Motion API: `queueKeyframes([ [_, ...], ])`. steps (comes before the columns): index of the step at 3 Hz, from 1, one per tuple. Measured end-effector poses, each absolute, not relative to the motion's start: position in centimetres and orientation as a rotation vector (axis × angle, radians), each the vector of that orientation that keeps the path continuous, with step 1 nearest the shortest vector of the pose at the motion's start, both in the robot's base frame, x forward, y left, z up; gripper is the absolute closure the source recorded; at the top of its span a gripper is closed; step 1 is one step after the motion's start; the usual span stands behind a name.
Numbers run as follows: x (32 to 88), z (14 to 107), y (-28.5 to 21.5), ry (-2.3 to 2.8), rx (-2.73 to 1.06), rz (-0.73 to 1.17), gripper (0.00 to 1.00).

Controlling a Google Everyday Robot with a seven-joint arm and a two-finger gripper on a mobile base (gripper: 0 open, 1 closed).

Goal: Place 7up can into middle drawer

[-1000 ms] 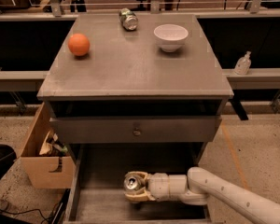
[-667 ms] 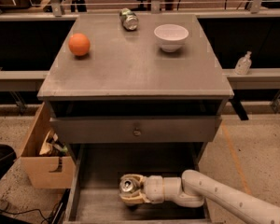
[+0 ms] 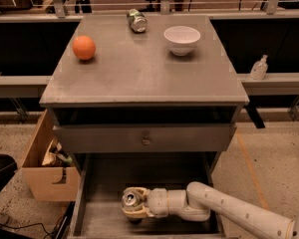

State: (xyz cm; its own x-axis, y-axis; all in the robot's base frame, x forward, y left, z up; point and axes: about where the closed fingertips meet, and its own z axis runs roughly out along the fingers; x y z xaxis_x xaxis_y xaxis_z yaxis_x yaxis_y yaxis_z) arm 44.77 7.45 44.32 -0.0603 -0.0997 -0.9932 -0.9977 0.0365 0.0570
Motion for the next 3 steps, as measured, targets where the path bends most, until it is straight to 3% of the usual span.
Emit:
queueKeyframes([
  [3, 44.53, 44.45, 7.92, 1.335, -1.233, 1.189, 0.36],
])
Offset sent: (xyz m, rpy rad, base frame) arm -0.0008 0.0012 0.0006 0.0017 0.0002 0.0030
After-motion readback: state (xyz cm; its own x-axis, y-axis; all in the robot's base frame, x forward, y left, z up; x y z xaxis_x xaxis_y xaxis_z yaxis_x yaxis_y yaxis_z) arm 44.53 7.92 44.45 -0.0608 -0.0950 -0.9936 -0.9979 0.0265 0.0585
